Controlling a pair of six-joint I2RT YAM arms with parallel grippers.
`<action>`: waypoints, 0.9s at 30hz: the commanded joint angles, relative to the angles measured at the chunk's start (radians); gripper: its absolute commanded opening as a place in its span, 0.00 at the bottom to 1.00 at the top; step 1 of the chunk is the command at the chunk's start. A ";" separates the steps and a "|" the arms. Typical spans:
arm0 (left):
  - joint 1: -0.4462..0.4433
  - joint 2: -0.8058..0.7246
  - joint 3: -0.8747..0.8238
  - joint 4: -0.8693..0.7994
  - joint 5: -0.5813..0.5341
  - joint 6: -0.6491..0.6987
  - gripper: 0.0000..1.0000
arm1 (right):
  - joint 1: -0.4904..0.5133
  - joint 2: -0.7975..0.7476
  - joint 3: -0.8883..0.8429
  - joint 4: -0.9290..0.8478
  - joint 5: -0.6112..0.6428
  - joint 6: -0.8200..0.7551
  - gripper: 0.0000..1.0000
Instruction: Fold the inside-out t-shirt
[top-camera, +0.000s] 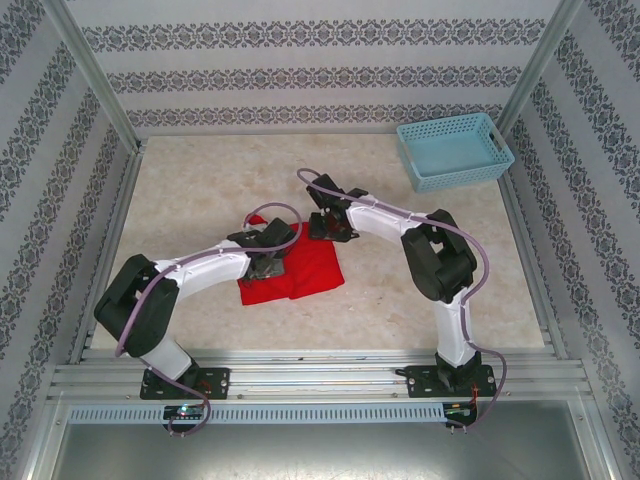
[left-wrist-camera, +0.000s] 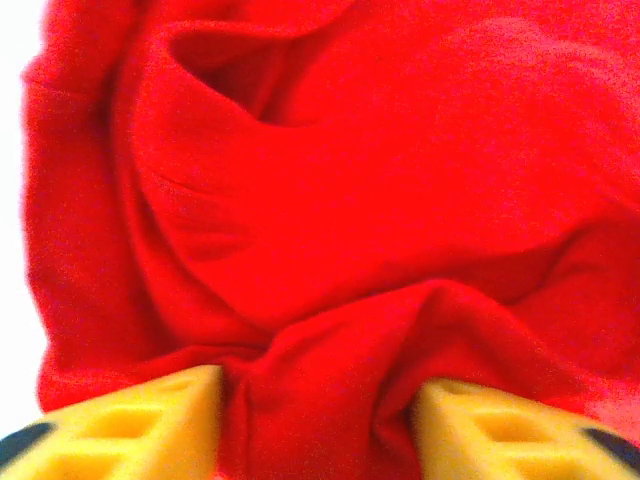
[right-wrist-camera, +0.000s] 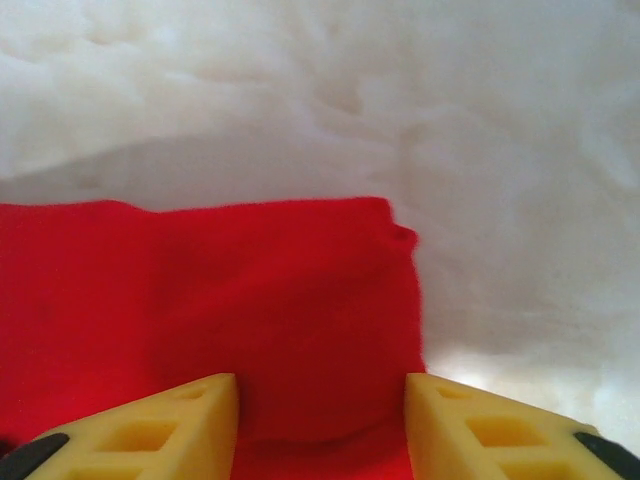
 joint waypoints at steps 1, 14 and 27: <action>0.065 -0.072 -0.068 -0.012 -0.043 -0.001 0.40 | -0.023 -0.056 -0.126 0.032 0.068 0.060 0.41; 0.163 -0.135 -0.165 0.161 0.069 0.109 0.23 | 0.079 -0.307 -0.517 0.100 0.140 0.210 0.32; 0.173 0.265 0.404 0.105 0.225 0.310 0.13 | 0.238 -0.588 -0.706 0.120 0.193 0.407 0.36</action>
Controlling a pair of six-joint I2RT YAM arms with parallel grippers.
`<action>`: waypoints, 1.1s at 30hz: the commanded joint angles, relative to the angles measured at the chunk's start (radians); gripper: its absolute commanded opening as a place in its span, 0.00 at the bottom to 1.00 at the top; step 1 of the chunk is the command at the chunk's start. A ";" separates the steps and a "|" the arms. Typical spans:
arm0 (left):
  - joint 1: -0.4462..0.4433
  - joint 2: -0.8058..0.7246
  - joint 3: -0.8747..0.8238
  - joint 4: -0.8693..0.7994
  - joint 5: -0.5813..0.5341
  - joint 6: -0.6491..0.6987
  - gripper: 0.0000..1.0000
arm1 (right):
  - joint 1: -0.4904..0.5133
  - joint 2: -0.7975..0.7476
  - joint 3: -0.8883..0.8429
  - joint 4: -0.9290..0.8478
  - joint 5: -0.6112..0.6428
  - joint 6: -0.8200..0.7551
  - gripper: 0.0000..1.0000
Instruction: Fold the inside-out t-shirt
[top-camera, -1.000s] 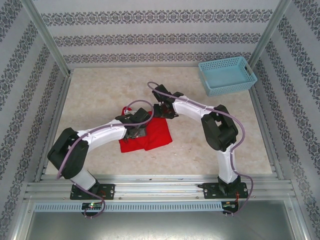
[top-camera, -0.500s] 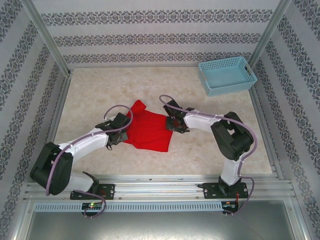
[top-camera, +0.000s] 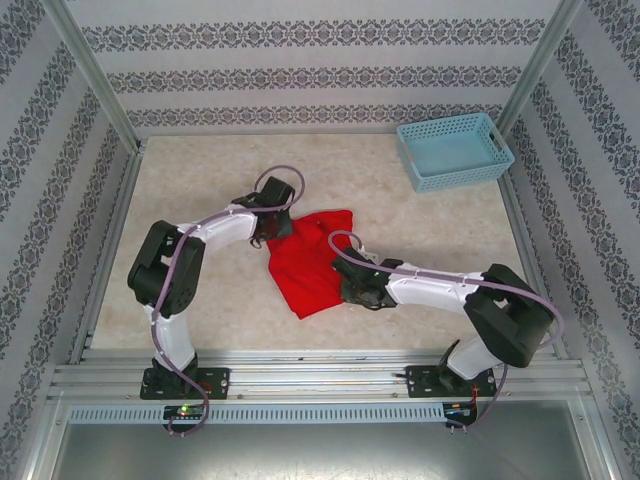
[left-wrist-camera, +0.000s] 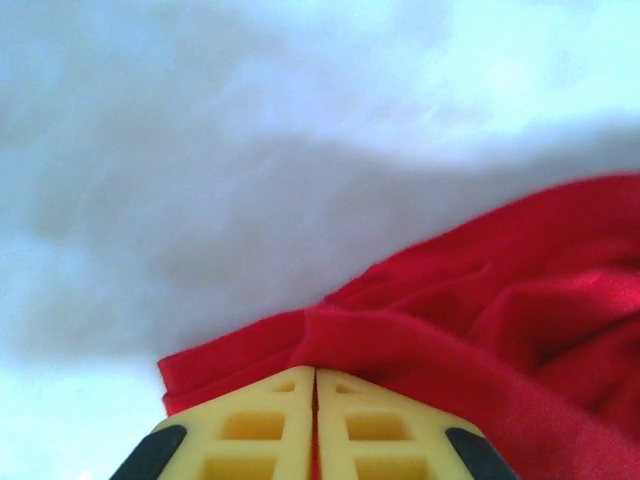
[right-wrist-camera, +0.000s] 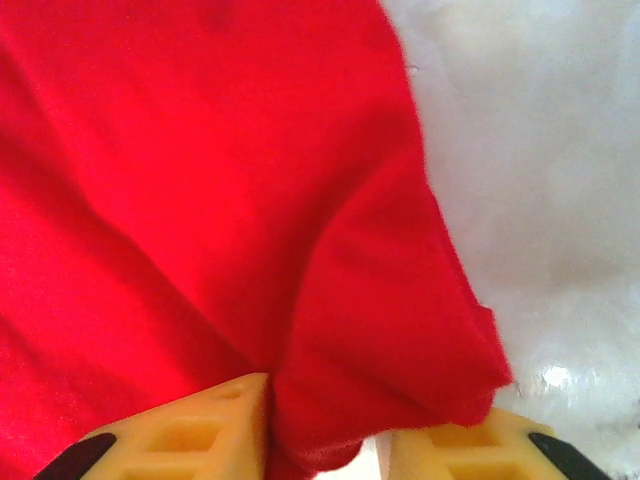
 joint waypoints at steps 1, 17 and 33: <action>0.009 -0.052 0.046 -0.068 -0.023 0.057 0.18 | 0.008 -0.040 0.046 -0.057 0.059 0.021 0.39; -0.279 -0.118 -0.023 -0.113 -0.243 0.252 0.76 | -0.383 0.158 0.301 0.048 -0.134 -0.368 0.51; 0.052 -0.055 0.025 -0.105 -0.196 0.085 0.25 | -0.386 0.548 0.733 0.032 -0.271 -0.436 0.41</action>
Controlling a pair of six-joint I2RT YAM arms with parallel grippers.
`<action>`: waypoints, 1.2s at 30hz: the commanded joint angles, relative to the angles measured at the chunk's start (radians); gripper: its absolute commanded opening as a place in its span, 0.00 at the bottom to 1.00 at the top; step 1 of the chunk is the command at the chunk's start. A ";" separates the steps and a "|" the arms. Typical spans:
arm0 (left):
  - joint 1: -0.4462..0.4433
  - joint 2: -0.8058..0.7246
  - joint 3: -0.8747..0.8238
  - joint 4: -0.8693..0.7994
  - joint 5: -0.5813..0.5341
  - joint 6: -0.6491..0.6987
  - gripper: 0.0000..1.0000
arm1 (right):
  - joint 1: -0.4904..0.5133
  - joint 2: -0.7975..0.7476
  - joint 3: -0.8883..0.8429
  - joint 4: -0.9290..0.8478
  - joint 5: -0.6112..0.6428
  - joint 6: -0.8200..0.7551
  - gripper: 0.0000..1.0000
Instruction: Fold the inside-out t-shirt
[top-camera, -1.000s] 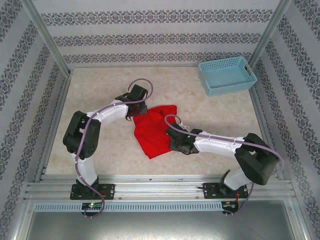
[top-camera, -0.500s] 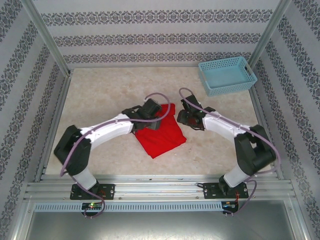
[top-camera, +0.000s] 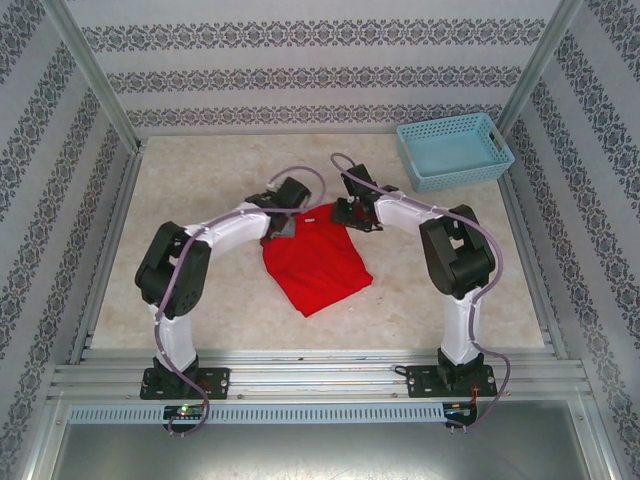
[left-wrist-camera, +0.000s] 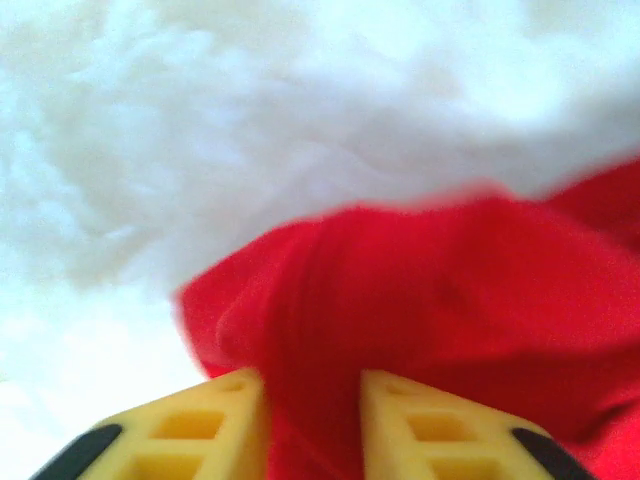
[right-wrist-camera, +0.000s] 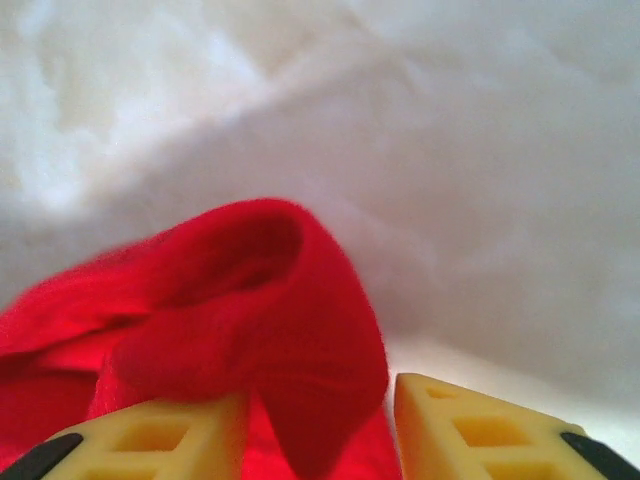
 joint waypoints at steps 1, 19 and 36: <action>0.119 -0.069 -0.057 0.036 0.118 -0.078 0.25 | 0.014 0.037 0.098 -0.020 -0.033 -0.036 0.40; 0.135 -0.300 -0.374 0.150 0.410 -0.295 0.63 | -0.012 0.054 0.196 -0.187 0.009 -0.145 0.78; 0.076 -0.065 -0.291 0.269 0.530 -0.355 0.55 | 0.090 0.143 0.131 -0.168 -0.021 -0.069 0.79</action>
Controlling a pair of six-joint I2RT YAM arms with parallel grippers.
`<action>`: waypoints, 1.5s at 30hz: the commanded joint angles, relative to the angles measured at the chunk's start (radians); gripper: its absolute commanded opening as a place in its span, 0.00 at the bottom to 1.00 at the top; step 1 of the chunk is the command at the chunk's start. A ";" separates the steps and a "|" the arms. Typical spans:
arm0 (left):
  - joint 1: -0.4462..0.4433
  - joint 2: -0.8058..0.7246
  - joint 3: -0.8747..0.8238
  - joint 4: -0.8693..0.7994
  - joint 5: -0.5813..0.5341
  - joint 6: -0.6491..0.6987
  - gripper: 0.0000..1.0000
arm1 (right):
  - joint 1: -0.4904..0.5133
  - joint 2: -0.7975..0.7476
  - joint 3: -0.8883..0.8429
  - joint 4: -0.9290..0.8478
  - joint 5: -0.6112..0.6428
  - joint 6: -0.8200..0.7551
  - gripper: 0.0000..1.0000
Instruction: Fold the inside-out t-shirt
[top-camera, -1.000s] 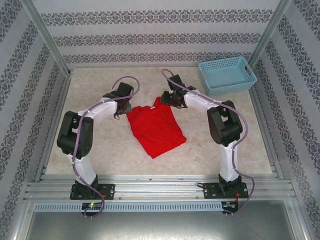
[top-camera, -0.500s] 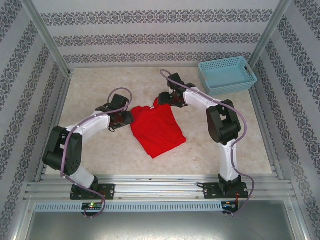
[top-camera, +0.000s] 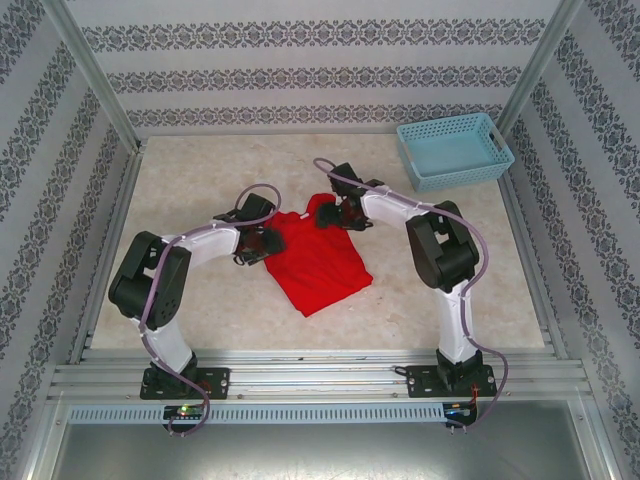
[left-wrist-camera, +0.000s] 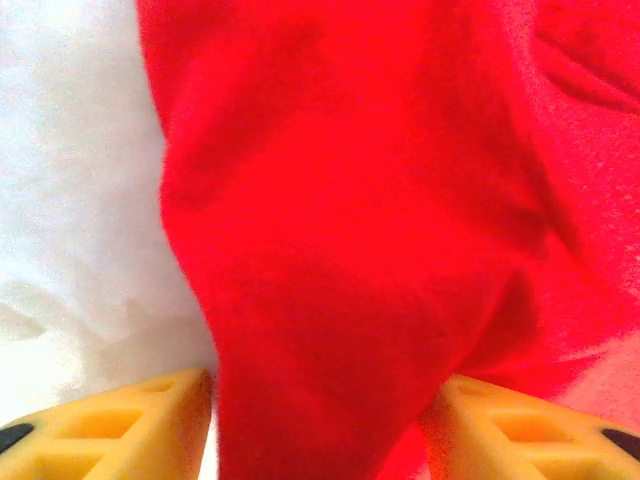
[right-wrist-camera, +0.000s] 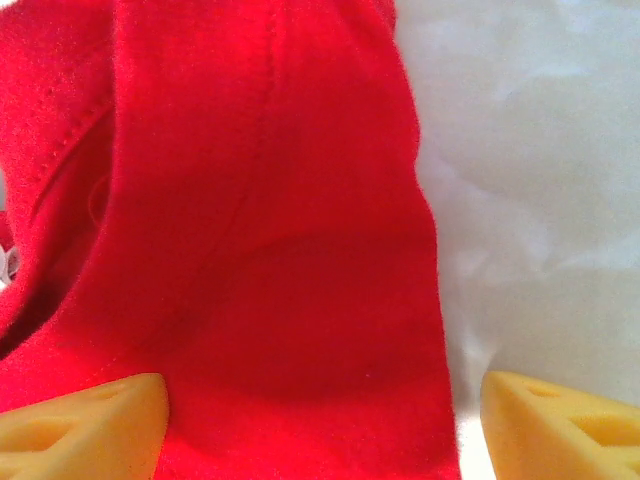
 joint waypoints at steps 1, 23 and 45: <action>-0.015 0.068 0.033 0.098 0.064 -0.020 0.54 | 0.048 0.061 0.015 -0.013 -0.030 0.048 0.79; -0.040 0.142 -0.005 0.330 0.180 -0.114 0.40 | 0.183 0.049 -0.075 0.071 -0.072 0.231 0.50; 0.012 0.036 -0.093 0.368 0.180 -0.091 0.00 | 0.134 -0.178 -0.411 0.411 -0.155 0.359 0.00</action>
